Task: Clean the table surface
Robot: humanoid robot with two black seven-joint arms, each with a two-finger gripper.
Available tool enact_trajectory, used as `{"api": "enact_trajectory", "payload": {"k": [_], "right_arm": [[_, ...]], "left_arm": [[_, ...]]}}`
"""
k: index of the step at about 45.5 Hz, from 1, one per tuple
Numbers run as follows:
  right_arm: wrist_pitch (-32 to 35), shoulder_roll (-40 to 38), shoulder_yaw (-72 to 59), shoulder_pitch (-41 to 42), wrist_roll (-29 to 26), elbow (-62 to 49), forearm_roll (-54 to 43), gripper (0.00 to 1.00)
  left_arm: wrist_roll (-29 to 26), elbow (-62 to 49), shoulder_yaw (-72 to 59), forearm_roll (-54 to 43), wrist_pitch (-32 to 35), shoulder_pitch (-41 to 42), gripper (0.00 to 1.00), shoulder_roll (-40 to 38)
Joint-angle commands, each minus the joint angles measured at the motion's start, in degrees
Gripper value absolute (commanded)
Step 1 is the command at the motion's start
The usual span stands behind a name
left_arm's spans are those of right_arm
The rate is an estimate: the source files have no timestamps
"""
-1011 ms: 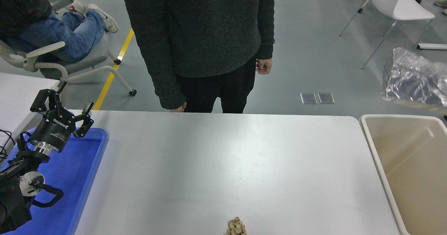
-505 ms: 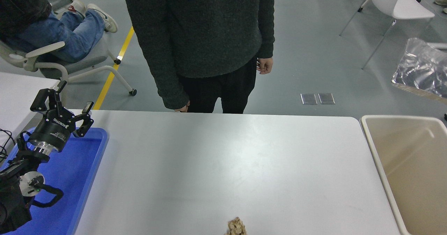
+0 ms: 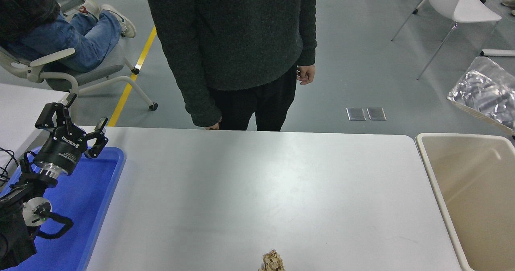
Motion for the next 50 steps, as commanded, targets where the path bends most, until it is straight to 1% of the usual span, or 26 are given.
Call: {"api": "enact_trajectory", "payload": {"k": [1,10,21,35,44,50], "right_arm": [[-0.84,2.16,-0.04,-1.28,-4.32,-2.87,2.05,0.0],[-0.84,2.33,-0.04,-1.28,-9.06,-2.96,2.05,0.0],[-0.75,3.82,-0.04,-2.6,-12.84,-2.96,1.96,0.0],[-0.75,7.25,0.14,-8.14,-14.43,-3.92,2.31,0.0],[-0.75,9.45,0.05,-10.86,-15.22,-5.33,7.32,0.0],[-0.75,10.33,0.14,-11.92,-15.83,-5.33,8.9,0.0]], "left_arm": [[0.0,0.0,0.0,0.0,-0.01,0.0,1.0,0.0],[0.0,0.0,0.0,0.0,-0.01,0.0,1.0,0.0],[0.0,0.0,0.0,0.0,0.08,0.0,1.0,0.0],[0.0,0.09,0.0,0.0,0.08,0.0,1.0,0.0],[0.0,0.0,0.0,0.0,0.08,0.0,1.0,0.0],[0.0,0.09,0.0,0.0,0.08,0.0,1.0,0.0]]}}
